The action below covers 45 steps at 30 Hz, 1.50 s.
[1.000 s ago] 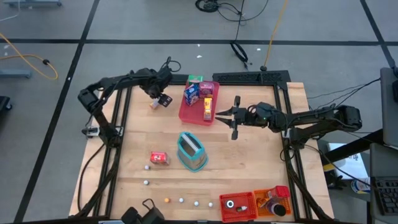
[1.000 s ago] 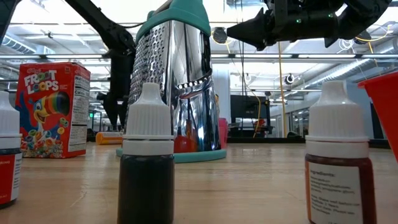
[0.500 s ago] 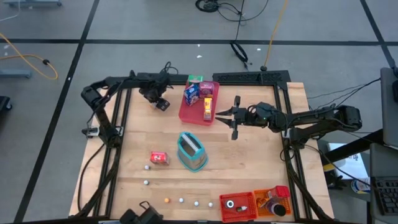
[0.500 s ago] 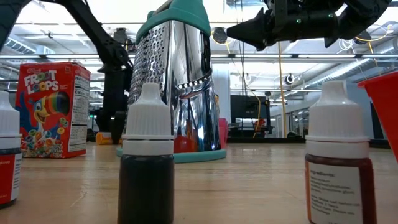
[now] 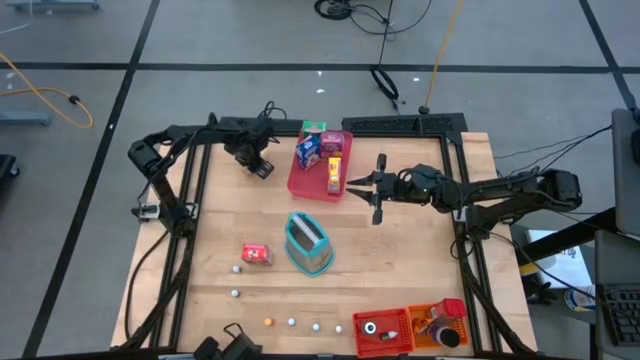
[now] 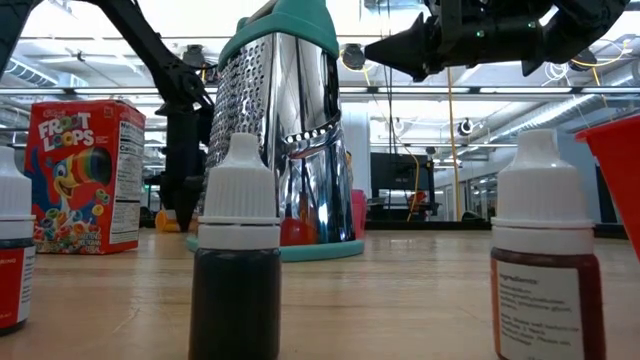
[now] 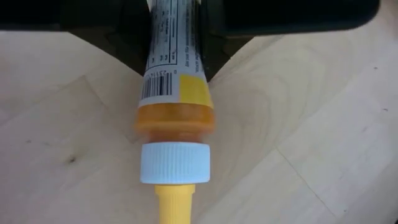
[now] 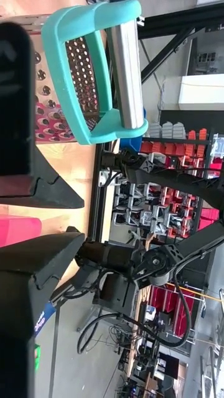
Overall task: Pick & Place Kitchen Items
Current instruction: Put the yellow food coloring bottle into the red bin
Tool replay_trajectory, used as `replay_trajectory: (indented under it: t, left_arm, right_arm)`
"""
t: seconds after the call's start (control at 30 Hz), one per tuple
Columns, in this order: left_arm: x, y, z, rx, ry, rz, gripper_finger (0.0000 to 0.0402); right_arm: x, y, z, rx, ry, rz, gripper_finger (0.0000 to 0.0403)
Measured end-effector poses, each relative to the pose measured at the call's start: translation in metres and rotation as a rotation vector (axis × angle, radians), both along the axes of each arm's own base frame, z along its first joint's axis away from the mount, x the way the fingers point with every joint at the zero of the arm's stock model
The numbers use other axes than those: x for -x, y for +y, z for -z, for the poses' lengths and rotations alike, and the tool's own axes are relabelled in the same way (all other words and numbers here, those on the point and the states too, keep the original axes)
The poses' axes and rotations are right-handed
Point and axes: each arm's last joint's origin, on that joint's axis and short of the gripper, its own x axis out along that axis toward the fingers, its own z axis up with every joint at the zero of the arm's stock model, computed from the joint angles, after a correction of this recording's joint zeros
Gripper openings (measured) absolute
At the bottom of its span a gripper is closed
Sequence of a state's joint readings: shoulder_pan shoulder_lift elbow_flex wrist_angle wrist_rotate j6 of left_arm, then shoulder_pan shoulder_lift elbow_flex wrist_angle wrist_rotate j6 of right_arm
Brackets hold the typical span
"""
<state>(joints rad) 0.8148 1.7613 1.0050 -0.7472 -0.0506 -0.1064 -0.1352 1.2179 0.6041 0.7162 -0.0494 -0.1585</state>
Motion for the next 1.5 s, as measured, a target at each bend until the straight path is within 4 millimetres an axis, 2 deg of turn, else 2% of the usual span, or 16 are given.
replay_trajectory:
  t: [0.1,0.3,0.6,0.87,1.13,1.33,1.5]
  left_arm:
    - [0.002,-0.005,-0.012,-0.023,-0.024,0.001,0.0097]
    - [0.002,-0.024,-0.063,-0.154,-0.170,0.036,0.0114]
    - [0.009,-0.078,-0.142,-0.381,-0.482,0.140,0.0117]
    - [0.007,-0.123,-0.193,-0.546,-0.825,0.290,0.0117]
    - [-0.017,-0.153,-0.206,-0.575,-1.019,0.440,0.0118]
    - [-0.044,-0.172,-0.203,-0.589,-1.094,0.554,0.0118]
    - [-0.068,-0.185,-0.196,-0.601,-1.156,0.626,0.0118]
  right_arm:
    - [0.000,0.000,0.000,-0.001,0.004,0.001,0.0068]
    - [0.000,0.000,0.002,-0.004,0.018,0.001,0.0068]
    - [0.000,0.000,0.002,-0.019,0.016,0.001,0.0068]
    - [0.000,0.000,0.000,-0.024,-0.004,-0.003,0.0068]
    - [0.001,0.000,-0.010,-0.075,-0.107,-0.016,0.0068]
    - [0.001,0.003,-0.015,-0.065,-0.162,-0.094,0.0077]
    - [0.002,0.003,-0.018,-0.089,-0.192,-0.106,0.0101]
